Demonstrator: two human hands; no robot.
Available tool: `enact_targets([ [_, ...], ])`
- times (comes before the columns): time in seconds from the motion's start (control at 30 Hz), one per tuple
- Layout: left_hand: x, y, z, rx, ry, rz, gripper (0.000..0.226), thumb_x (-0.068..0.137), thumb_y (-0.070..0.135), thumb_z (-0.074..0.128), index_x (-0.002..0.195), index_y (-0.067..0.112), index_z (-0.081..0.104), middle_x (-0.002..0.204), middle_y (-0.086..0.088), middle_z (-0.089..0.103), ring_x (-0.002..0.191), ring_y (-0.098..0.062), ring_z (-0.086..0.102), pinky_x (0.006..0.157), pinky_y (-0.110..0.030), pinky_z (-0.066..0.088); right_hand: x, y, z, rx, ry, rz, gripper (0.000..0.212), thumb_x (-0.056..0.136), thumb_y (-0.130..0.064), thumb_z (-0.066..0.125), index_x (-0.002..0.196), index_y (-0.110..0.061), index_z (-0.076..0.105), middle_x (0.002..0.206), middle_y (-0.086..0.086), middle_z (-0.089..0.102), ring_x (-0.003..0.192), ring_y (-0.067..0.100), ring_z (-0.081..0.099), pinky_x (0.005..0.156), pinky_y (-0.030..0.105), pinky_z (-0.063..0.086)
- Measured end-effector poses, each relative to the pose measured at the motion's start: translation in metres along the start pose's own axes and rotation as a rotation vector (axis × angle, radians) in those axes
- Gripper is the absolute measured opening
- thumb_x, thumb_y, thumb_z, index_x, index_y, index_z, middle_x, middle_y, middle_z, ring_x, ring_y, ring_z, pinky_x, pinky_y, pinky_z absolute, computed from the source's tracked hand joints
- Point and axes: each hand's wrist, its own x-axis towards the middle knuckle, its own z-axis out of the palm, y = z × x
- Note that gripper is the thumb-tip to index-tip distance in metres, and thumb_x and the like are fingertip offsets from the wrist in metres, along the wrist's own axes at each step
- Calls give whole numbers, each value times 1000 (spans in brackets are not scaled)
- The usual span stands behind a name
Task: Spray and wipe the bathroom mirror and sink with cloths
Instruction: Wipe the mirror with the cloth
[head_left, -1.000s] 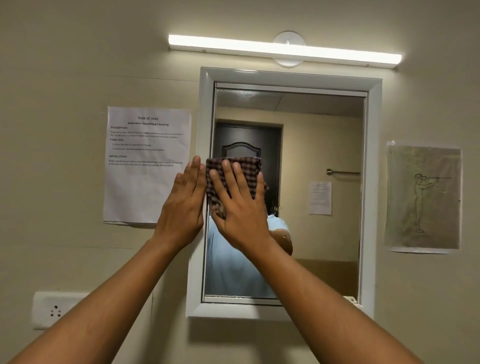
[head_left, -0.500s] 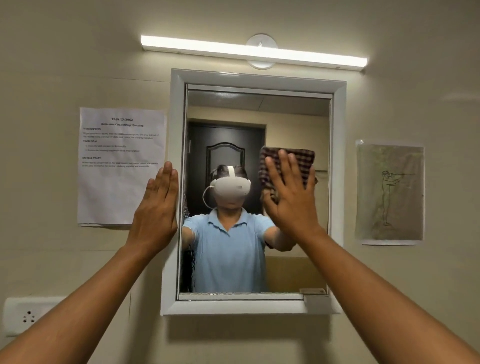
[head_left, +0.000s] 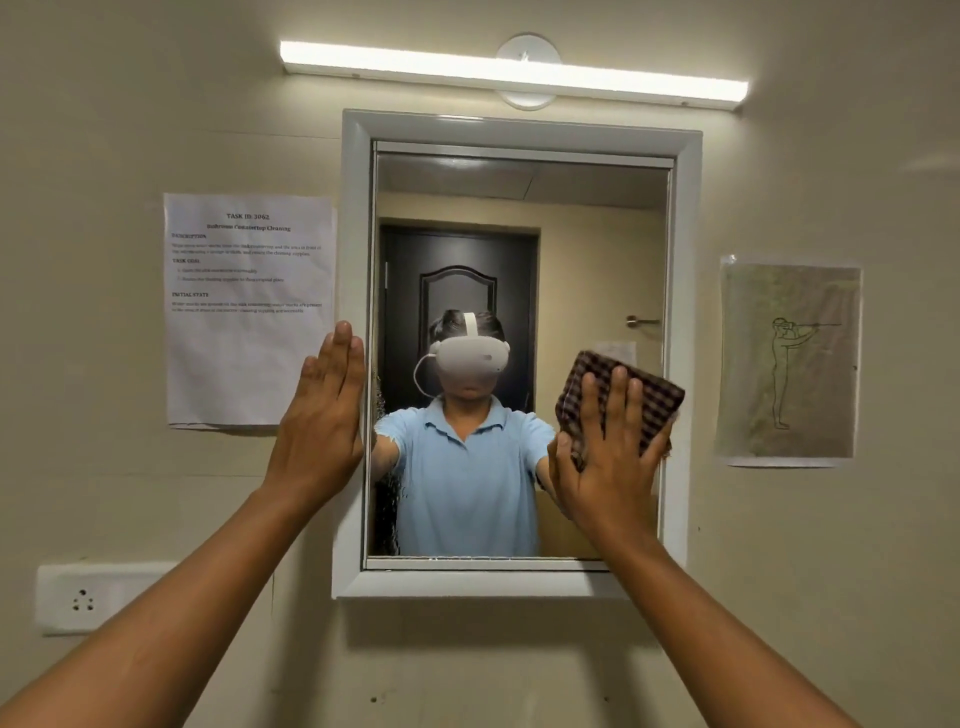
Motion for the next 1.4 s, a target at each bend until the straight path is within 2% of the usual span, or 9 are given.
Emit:
enact_targets([
  [0.3,-15,0,-3,0,-31,21,70,89,34,11,152,4,4,162,-13,-4,150,-24,-4,121,-48,12,10,-79,15,-44,-79,-262,73,96,-48,37,158,-24,6,165,7,-4,152,27,-3,117,63,-1],
  [0.47,-17,-5,0,-15,-35,38,68,89,28,14,152,5,1,162,-14,-6,150,-24,-5,121,-48,11,58,-150,20,-41,-72,-380,77,94,-54,36,158,-24,5,166,8,-1,152,26,-4,117,62,-2],
  [0.6,-18,-8,5,-24,-20,45,67,91,18,21,153,6,-2,162,-14,-7,150,-23,-4,121,-49,12,62,-174,25,-36,-78,-376,74,96,-57,29,158,-23,8,166,7,1,152,26,-3,117,62,-4],
  [0.73,-22,-7,9,-41,-15,31,71,92,13,33,153,6,-3,162,-13,-9,150,-23,-5,121,-50,12,36,-170,26,-23,-100,-406,74,95,-54,26,158,-21,7,165,8,-1,152,26,-5,117,62,-2],
  [0.93,-39,-2,13,-38,-25,18,66,95,19,27,153,6,-2,162,-12,-9,150,-24,-5,121,-50,9,-31,-140,35,-16,-169,-570,76,91,-47,39,157,-20,13,165,8,5,152,25,0,115,64,13],
  [1.03,-46,1,15,-1,-42,11,70,92,13,32,153,6,-2,162,-13,-8,150,-25,-5,121,-50,9,-46,-115,34,-83,-203,-695,75,90,-47,36,157,-21,15,165,7,7,152,25,1,116,61,10],
  [1.1,-49,4,16,32,-63,22,69,95,22,31,153,5,-2,161,-14,-9,150,-26,-4,120,-51,11,-44,-100,30,-104,-196,-719,75,90,-45,40,157,-23,15,165,6,7,152,25,2,118,60,9],
  [1.17,-53,5,16,52,-85,23,70,96,33,28,153,6,-2,161,-13,-9,150,-26,-4,119,-52,13,-37,-87,26,-99,-183,-698,74,92,-43,44,157,-24,16,165,5,7,152,24,2,118,59,8],
  [1.4,-57,7,23,82,-69,5,70,93,32,24,153,6,-1,162,-13,-6,150,-28,-2,121,-48,8,23,-29,-1,-112,-110,-385,74,96,-45,44,158,-24,11,165,7,2,152,25,-1,118,61,4],
])
